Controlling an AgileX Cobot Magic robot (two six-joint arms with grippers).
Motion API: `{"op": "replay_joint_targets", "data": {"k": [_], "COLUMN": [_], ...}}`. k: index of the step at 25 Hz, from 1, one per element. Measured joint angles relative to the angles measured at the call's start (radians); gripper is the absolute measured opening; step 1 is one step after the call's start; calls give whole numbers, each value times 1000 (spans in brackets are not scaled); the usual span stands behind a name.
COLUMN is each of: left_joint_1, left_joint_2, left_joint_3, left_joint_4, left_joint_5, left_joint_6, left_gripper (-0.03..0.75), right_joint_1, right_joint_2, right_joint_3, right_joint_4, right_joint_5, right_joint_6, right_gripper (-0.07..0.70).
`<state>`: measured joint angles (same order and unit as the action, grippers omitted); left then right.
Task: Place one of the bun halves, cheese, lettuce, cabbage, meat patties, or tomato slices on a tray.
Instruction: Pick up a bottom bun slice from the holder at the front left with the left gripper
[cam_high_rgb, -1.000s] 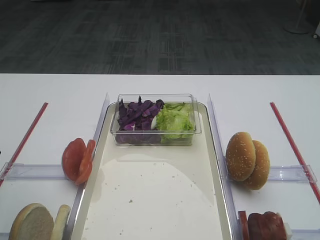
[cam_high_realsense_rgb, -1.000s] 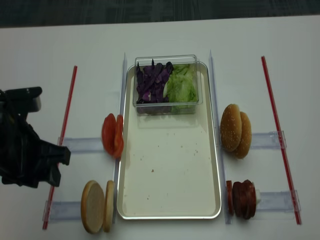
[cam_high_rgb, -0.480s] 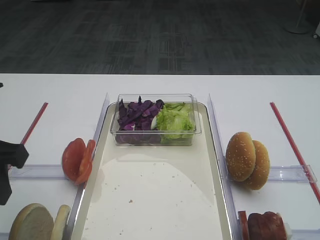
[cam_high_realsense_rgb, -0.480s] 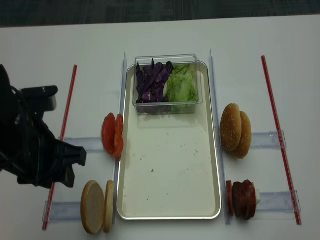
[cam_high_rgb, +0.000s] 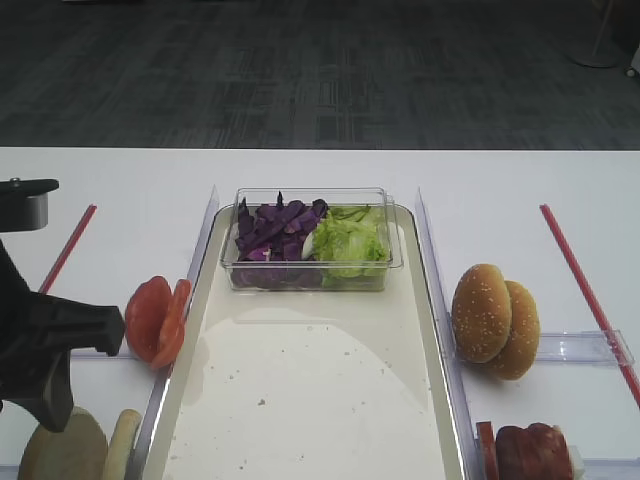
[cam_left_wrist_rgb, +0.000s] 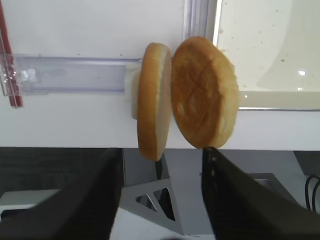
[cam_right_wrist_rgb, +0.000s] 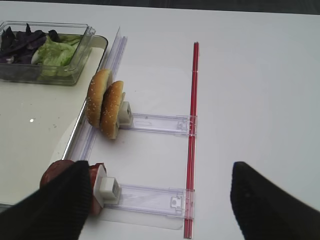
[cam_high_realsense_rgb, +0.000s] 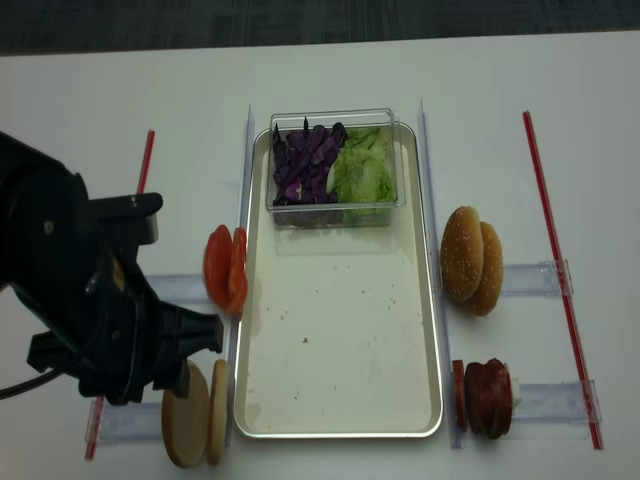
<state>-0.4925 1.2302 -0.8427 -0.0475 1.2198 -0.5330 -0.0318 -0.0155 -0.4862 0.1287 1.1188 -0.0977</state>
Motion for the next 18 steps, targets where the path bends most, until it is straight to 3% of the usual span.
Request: {"op": "replay_joint_targets", "data": {"k": [4,11,18], "left_joint_1": [-67,-172,-236], "left_joint_2": [51,156,222], "left_joint_3": [-54,-119,-142], "left_joint_4": [40,53,96], "left_joint_5": [0,-2,-6], "left_joint_6": [-104,-169,-230], "left_gripper": [349,349,349], "right_joint_1": [0,0,0], "right_joint_2": [0,0,0], "right_joint_3": [0,0,0], "right_joint_4": [0,0,0], "right_joint_5": [0,0,0], "right_joint_6": [0,-2,-2], "right_gripper": [589,589,589]}}
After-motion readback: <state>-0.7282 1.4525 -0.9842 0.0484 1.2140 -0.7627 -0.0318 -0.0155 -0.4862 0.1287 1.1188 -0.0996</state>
